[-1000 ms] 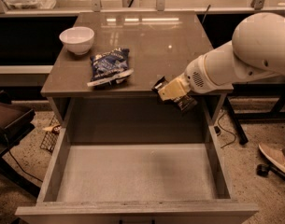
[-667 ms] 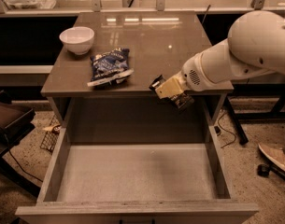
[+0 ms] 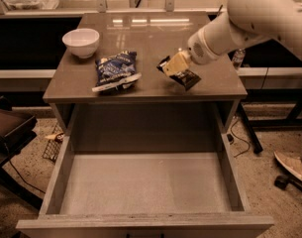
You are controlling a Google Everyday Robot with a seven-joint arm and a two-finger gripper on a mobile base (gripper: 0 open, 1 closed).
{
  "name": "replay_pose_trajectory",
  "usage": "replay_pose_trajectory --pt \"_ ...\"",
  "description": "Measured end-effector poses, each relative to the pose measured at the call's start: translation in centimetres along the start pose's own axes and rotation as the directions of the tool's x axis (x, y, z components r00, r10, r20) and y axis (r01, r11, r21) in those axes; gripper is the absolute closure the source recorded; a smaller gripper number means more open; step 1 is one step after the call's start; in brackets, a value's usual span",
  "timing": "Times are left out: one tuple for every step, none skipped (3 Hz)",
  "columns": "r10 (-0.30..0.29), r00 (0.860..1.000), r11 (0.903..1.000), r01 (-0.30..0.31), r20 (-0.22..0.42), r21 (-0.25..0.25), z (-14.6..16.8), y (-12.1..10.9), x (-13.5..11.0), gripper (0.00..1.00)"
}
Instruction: Pick rxbar chocolate from top drawer and place on counter
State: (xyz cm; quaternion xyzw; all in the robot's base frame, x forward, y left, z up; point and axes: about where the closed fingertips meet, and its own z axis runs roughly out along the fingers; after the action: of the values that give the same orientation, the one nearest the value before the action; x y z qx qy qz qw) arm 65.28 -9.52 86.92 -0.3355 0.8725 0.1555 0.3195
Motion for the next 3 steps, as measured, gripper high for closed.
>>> replay_pose_trajectory --pt "0.022 0.997 0.9997 -0.022 -0.077 -0.007 4.1 -4.0 -1.6 1.0" --pt "0.072 0.992 0.9974 -0.072 -0.106 0.007 8.2 -8.6 -2.2 1.0" --pt "0.09 0.991 0.9959 -0.089 -0.099 0.018 8.9 -9.9 -2.7 1.0"
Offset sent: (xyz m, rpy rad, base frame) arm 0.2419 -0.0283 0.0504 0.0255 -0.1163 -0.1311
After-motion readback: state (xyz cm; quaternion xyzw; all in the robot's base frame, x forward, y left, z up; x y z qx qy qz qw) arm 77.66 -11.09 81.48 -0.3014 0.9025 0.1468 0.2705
